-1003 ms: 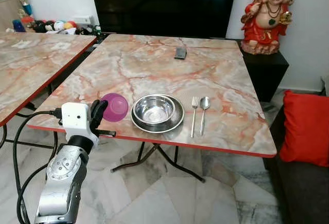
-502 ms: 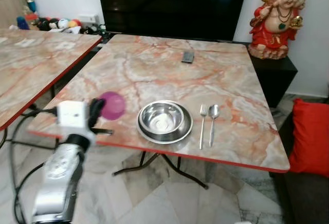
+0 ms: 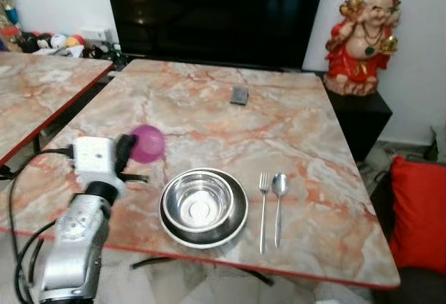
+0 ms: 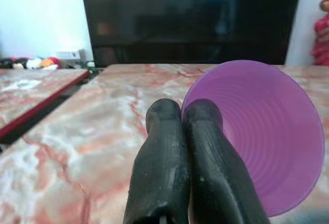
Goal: Setting the table
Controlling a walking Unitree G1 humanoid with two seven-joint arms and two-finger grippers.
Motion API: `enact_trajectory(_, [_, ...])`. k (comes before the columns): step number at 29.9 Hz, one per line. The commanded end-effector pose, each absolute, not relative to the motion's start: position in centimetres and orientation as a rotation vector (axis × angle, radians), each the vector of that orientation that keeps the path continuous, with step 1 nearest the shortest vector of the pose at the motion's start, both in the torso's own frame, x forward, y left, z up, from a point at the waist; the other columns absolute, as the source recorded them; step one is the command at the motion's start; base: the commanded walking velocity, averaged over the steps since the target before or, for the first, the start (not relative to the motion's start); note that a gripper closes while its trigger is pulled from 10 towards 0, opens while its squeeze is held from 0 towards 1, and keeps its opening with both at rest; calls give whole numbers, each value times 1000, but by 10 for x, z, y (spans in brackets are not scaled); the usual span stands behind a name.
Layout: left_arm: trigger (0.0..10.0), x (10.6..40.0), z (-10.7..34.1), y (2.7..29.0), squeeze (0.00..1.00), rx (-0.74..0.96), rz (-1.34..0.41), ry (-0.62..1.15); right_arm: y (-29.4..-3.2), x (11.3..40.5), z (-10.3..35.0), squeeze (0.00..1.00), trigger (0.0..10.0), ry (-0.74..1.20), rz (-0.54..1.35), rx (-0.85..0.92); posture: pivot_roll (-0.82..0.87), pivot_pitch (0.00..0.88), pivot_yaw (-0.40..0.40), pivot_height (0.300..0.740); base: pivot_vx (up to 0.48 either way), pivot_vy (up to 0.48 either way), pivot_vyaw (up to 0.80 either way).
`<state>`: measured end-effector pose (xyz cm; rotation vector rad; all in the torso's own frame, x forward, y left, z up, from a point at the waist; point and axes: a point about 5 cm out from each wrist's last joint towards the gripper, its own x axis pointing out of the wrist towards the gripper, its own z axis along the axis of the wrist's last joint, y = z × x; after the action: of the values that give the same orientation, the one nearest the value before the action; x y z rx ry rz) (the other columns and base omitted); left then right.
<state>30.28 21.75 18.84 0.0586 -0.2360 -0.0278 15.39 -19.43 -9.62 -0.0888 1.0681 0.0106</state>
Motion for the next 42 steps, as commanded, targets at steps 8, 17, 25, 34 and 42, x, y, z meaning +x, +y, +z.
enact_trajectory(8, [10000,313,220,239,0,51,-11,-219,-203,149,-97,0,10000,1082,-11,-101,62,0,-2,740,0,0,0])
enact_trajectory(17, [10000,309,217,264,0,151,-114,158,-203,150,-97,0,10000,1085,-6,-105,78,0,-2,740,0,0,0])
enact_trajectory(25, [10000,305,197,258,0,53,-198,302,-202,150,-97,0,10000,1084,-4,-107,73,0,-1,740,0,0,0])
enact_trajectory(34, [10000,300,178,264,0,-24,-180,442,-202,149,-97,0,10000,1091,1,-112,69,0,8,740,0,0,0])
enact_trajectory(42, [10000,297,170,262,0,5,-188,497,-201,149,-97,0,10000,1094,6,-114,66,0,12,740,0,0,0])
